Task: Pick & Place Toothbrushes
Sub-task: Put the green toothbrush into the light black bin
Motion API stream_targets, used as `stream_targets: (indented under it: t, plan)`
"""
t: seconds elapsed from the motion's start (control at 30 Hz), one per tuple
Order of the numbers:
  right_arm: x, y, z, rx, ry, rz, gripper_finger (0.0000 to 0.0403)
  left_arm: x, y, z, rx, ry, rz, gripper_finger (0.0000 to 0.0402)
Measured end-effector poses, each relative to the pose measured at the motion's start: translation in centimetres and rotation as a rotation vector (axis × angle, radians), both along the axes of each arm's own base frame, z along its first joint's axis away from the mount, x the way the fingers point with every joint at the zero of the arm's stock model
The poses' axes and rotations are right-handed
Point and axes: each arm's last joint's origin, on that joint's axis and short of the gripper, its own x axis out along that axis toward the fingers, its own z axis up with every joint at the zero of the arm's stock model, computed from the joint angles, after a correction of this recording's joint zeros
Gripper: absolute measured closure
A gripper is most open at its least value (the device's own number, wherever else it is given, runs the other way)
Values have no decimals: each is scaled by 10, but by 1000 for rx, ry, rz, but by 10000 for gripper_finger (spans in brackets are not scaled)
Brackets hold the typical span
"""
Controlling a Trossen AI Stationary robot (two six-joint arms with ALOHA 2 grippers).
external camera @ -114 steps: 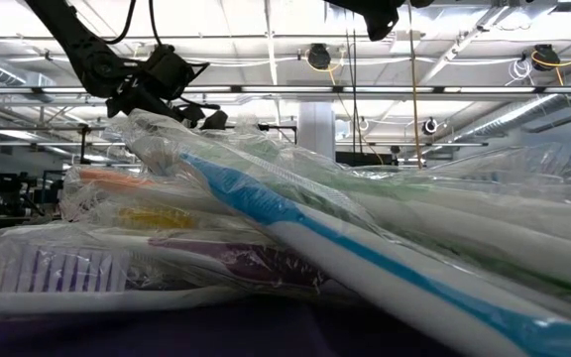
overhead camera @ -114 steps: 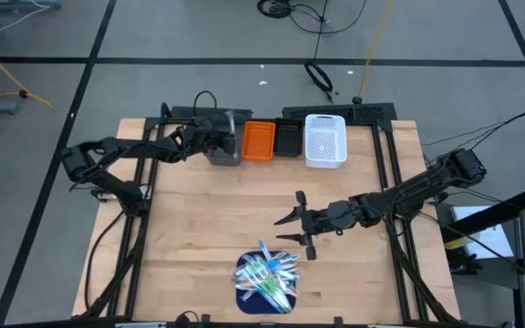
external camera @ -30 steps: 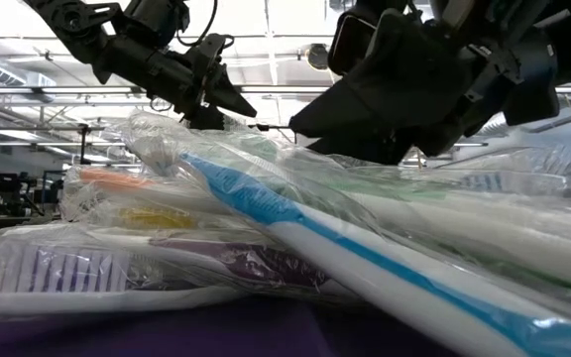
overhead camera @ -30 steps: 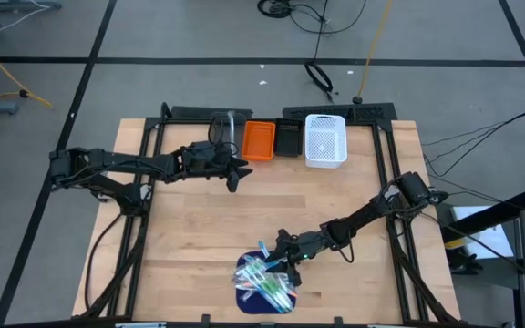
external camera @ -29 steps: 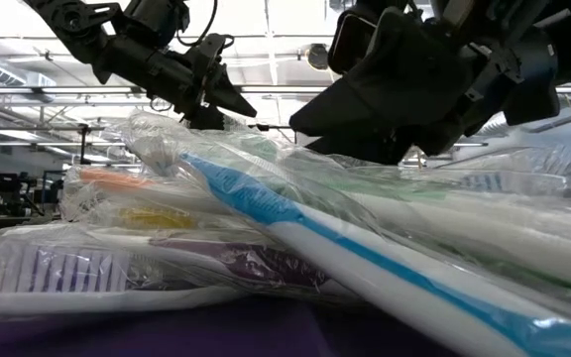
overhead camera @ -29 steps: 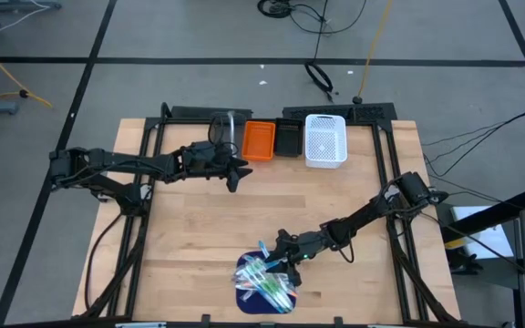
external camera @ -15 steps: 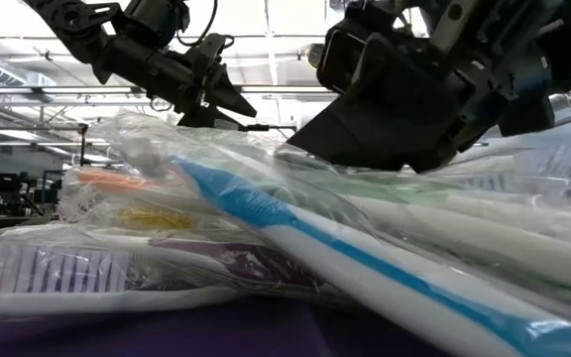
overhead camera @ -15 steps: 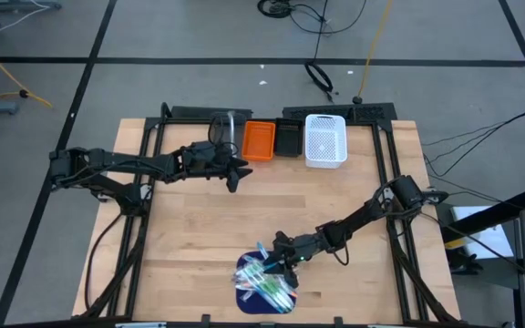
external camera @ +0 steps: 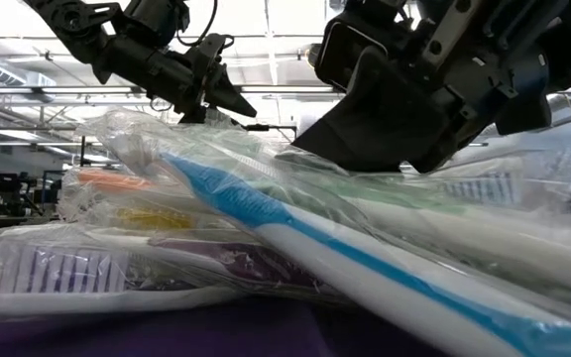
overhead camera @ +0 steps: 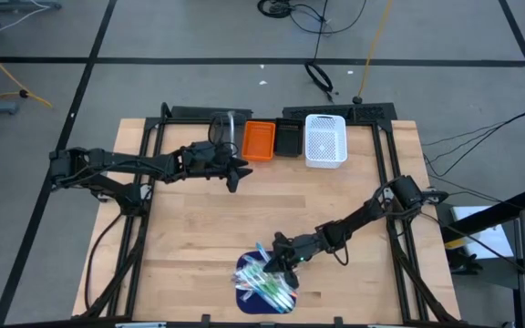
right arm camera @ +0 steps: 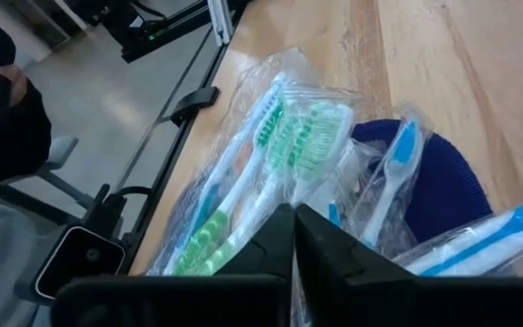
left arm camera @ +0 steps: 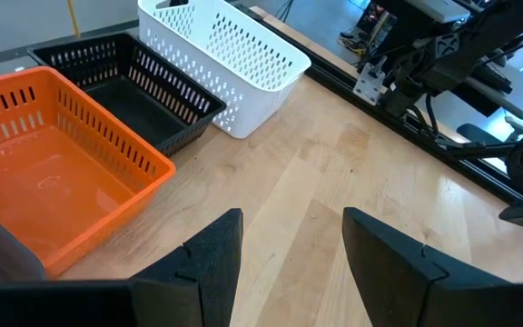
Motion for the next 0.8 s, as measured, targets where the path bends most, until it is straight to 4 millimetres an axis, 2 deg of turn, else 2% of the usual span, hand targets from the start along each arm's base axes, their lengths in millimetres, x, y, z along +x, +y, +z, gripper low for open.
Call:
stream_targets:
  t: [0.17, 0.3, 0.67, 0.8]
  plan:
    - [2, -4, 0, -1, -1, -10, 402, 0, 0, 0, -3, -1, 1, 211]
    - [3, -8, 8, -2, -23, -13, 402, 0, 0, 0, -3, -1, 1, 211]
    - [-3, -27, 55, -125, -86, -18, 402, 0, 0, 0, -5, -1, 2, 211]
    - [-6, -38, 72, -209, -113, -85, 403, 0, 0, 0, -7, -2, 3, 211]
